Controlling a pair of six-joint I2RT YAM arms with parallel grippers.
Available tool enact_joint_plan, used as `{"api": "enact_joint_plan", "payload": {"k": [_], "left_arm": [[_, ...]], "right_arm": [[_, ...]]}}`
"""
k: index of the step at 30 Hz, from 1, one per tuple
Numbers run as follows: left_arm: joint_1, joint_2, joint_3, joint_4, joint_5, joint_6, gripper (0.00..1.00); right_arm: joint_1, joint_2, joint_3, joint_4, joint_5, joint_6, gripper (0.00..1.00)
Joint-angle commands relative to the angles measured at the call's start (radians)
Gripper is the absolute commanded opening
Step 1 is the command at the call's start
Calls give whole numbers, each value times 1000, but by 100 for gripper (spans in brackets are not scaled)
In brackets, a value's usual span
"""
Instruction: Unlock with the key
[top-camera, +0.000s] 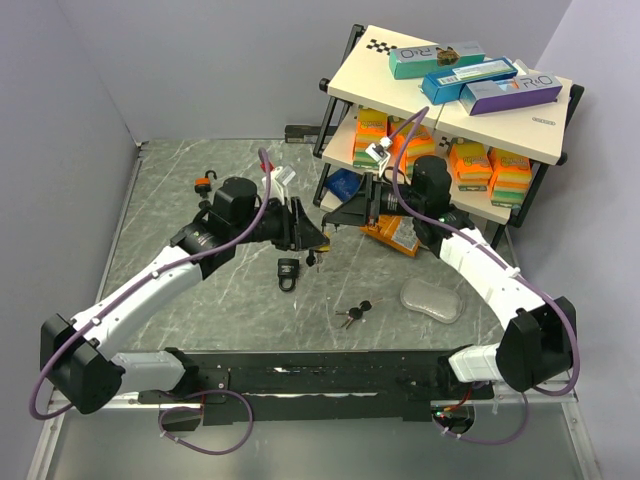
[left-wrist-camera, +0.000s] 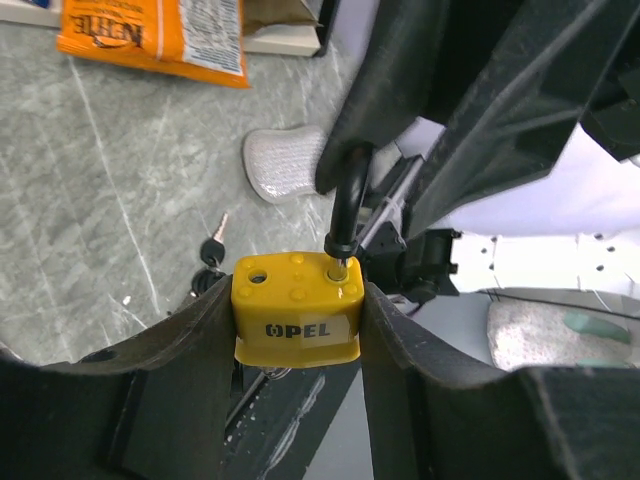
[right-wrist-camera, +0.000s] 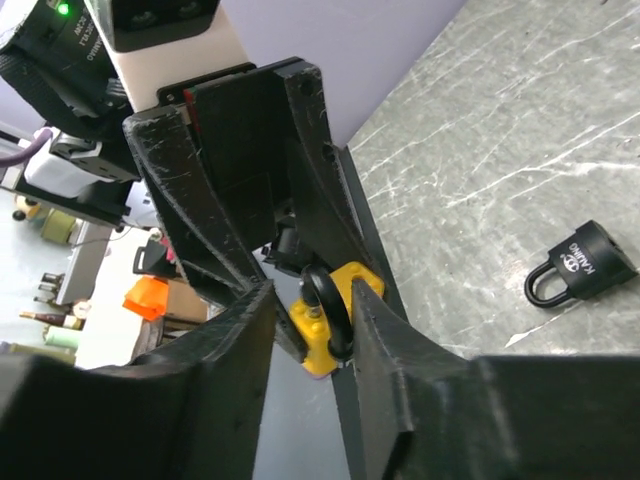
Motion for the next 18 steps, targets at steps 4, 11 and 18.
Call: {"api": "enact_joint_plan", "payload": {"k": [4, 11, 18], "left_arm": [[-1, 21, 29, 75, -84, 2, 1], [-43, 75, 114, -51, -295, 47, 1], [-104, 142, 206, -172, -471, 55, 1]], "right_arm": [[15, 4, 2, 41, -23, 6, 21], [30, 29, 66, -151, 47, -126, 3], [39, 30, 108, -330, 179, -202, 0]]}}
